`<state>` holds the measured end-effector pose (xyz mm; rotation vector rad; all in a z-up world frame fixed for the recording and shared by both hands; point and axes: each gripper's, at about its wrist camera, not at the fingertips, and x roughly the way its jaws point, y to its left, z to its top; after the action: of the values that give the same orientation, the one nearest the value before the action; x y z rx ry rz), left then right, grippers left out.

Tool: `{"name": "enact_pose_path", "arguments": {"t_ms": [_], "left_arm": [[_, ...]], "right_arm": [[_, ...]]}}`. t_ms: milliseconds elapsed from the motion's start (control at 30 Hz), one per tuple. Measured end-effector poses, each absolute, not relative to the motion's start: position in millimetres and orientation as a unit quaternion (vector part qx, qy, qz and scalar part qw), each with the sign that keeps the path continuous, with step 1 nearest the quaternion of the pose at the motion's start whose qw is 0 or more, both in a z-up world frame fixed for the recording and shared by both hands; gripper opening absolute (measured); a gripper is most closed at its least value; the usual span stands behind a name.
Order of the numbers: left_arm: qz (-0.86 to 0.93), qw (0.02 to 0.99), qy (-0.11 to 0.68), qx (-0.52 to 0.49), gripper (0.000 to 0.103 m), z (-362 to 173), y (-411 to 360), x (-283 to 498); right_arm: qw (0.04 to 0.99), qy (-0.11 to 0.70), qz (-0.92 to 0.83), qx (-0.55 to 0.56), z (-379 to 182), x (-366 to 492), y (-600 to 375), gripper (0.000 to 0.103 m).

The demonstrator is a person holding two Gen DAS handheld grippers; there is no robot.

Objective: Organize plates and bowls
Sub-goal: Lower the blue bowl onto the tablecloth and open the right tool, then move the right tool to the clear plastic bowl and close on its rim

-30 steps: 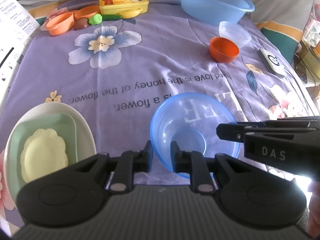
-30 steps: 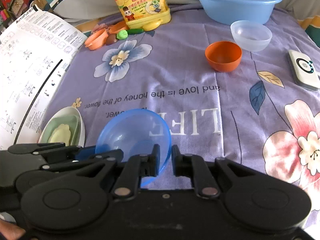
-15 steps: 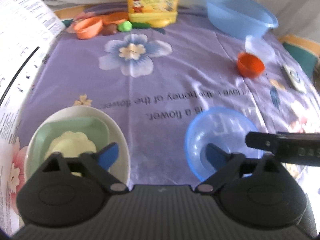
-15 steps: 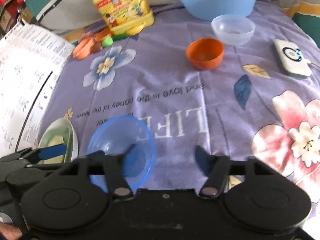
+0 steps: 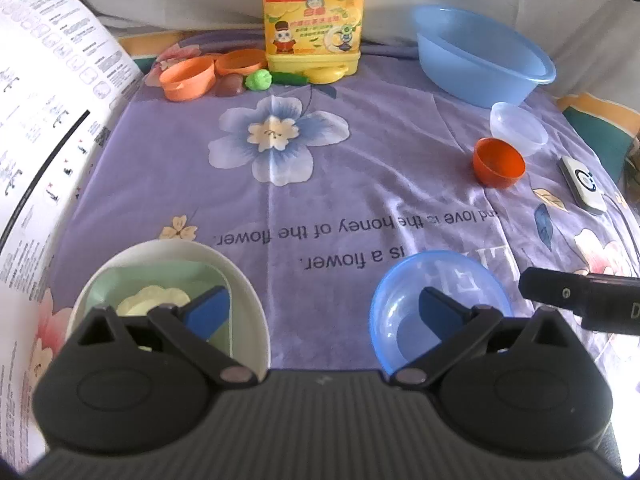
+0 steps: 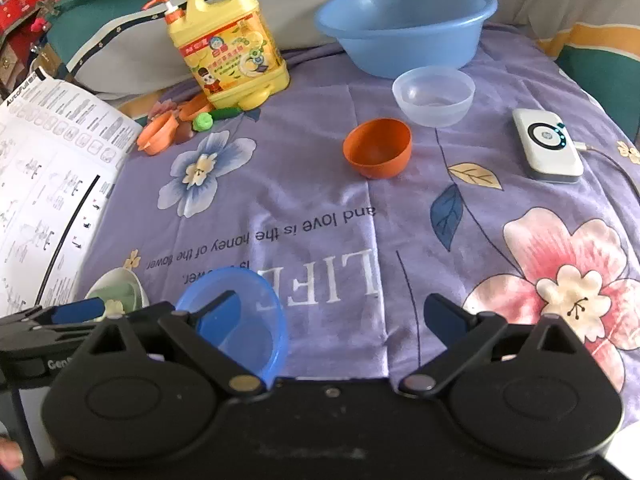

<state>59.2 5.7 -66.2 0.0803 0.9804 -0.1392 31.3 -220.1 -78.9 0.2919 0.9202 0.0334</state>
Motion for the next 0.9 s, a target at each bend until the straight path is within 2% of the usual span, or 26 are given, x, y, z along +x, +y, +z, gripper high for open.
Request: {"name": "enact_pose_path", "arguments": {"t_ms": [400,900], "left_arm": [[-0.090,0.882,0.456,0.070,0.103,-55,-30,87],[-0.112,0.889,0.434,0.090,0.103,-48,-121,174]], "right_arm": [[0.891,0.427,-0.010,0.154,-74,34,-246,0.100],[0.897,0.388,-0.070,0.198,-62,89,-342,0.100]]}}
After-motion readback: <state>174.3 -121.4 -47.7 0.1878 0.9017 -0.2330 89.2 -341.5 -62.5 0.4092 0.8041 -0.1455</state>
